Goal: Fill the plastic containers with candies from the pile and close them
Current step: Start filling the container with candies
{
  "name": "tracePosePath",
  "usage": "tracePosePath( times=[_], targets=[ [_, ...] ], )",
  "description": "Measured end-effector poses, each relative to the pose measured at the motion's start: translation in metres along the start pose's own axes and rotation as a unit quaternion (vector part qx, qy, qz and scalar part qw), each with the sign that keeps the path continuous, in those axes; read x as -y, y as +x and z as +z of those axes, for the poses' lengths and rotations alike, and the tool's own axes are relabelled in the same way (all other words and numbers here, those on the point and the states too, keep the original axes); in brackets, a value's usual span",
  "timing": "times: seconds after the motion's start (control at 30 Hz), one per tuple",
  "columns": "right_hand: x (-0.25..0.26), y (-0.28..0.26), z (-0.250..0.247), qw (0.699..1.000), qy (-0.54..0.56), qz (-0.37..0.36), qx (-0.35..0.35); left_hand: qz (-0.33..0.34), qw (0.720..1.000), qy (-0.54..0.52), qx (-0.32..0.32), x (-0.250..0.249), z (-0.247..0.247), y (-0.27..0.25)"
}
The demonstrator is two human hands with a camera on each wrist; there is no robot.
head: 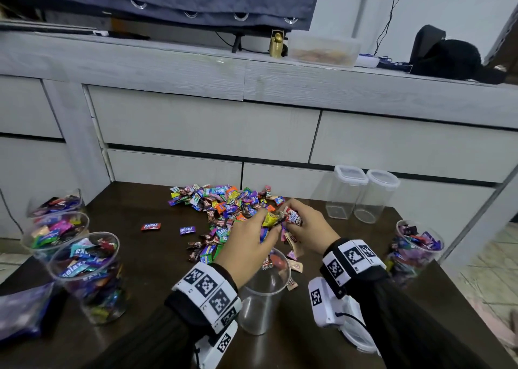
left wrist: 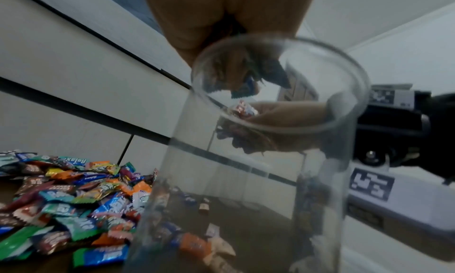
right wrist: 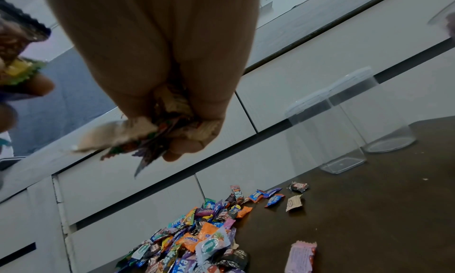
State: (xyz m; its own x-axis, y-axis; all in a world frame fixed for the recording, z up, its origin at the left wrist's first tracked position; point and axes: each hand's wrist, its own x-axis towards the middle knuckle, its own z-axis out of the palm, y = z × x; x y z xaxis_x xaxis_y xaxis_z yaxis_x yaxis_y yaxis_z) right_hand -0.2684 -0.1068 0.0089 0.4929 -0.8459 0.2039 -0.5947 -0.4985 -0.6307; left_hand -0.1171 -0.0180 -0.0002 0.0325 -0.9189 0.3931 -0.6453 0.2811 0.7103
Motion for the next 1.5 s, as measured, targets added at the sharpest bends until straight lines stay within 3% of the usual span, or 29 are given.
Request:
tracePosePath(
  times=[0.17, 0.33, 0.67, 0.93, 1.13, 1.5],
  targets=[
    [-0.003, -0.002, 0.0, 1.0, 0.002, 0.017, 0.01, 0.04, 0.999, 0.016, 0.017, 0.008, 0.008, -0.003],
    [-0.006, 0.0, 0.0, 1.0, -0.012, 0.016, -0.005, 0.013, 0.997, 0.072, 0.03, 0.013, 0.004, 0.009],
    [-0.002, -0.001, -0.006, 0.999, 0.01, -0.008, -0.036, 0.058, 0.984, 0.099, 0.134, -0.002, 0.003, -0.003],
    [0.004, -0.002, -0.007, 1.0, -0.002, -0.003, -0.02, 0.073, 0.939, 0.251, 0.225, -0.009, -0.009, -0.004],
    [0.007, -0.002, -0.006, 1.0, -0.023, 0.007, -0.015, 0.085, 0.941, 0.247, 0.217, -0.01, -0.016, -0.003],
    [0.01, -0.002, -0.007, 0.999, -0.035, 0.025, 0.0, 0.075, 0.903, 0.322, 0.274, -0.014, -0.019, -0.006]
  ],
)
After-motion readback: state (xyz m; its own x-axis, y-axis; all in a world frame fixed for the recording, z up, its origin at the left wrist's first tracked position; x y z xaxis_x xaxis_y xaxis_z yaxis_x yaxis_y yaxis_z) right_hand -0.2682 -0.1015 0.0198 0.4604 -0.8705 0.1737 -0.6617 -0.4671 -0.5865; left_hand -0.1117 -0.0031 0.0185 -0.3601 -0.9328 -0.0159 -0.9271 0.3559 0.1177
